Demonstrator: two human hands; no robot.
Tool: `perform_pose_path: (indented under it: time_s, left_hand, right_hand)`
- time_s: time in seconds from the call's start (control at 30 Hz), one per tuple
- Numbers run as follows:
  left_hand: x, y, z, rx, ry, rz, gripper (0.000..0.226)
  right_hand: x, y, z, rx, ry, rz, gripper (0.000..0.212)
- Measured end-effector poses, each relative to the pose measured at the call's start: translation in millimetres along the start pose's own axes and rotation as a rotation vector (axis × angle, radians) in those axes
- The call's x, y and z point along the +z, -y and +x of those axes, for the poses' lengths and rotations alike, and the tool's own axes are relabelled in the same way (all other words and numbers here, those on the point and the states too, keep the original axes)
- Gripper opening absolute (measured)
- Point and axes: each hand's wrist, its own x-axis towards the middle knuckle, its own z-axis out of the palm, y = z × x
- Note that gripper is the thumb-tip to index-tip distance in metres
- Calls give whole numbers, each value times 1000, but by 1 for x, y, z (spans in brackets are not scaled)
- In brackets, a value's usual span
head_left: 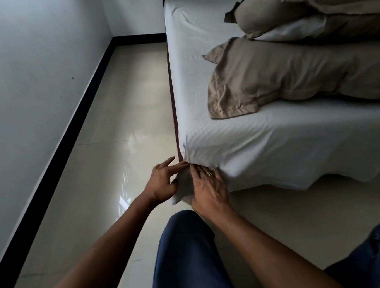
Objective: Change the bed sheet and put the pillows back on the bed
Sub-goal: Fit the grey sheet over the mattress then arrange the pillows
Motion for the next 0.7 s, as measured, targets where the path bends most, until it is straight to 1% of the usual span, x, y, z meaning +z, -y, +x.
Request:
perform_pose_path:
  time_s: [0.07, 0.1, 0.13, 0.17, 0.23, 0.3, 0.37, 0.4, 0.47, 0.53, 0.6, 0.63, 0.7]
  left_hand:
    - [-1, 0, -18, 122, -189, 45, 70]
    - [1, -2, -25, 205, -206, 76, 68]
    - [5, -5, -29, 281, -161, 109, 69]
    - [11, -8, -29, 326, -78, 159, 74]
    - [19, -8, -21, 309, 54, 308, 85]
    - [22, -8, -8, 230, 87, 386, 87]
    - [23, -9, 2, 165, 101, 390, 83]
    - [25, -9, 6, 134, 109, 392, 80]
    - [29, -11, 15, 78, 119, 388, 64]
    - [31, -16, 29, 23, 135, 339, 50]
    - [25, -21, 39, 43, 134, 336, 48]
    - [21, -21, 36, 95, 116, 340, 53]
    - [11, -16, 19, 236, -13, 277, 64]
  right_hand:
    - [1, -1, 2, 43, 7, -50, 96]
    - [1, 1, 5, 61, 11, -77, 99]
    - [0, 4, 8, 74, 26, -115, 100]
    - [1, 8, 11, 84, 50, -149, 102]
    - [1, 13, 14, 89, 85, -148, 105]
    - [-4, 8, 15, 78, 104, -68, 103]
    - [-13, -1, 13, 40, 101, 25, 95]
    - [-16, -4, 10, 19, 78, 47, 90]
    - [-12, -2, 1, -11, 6, 70, 81]
    - [-2, 2, -9, -29, -3, 34, 84]
    - [5, -10, -11, -36, 0, -60, 90]
    - [6, -19, -10, -30, -3, -93, 92]
    - [1, -33, -6, 6, -6, -101, 95]
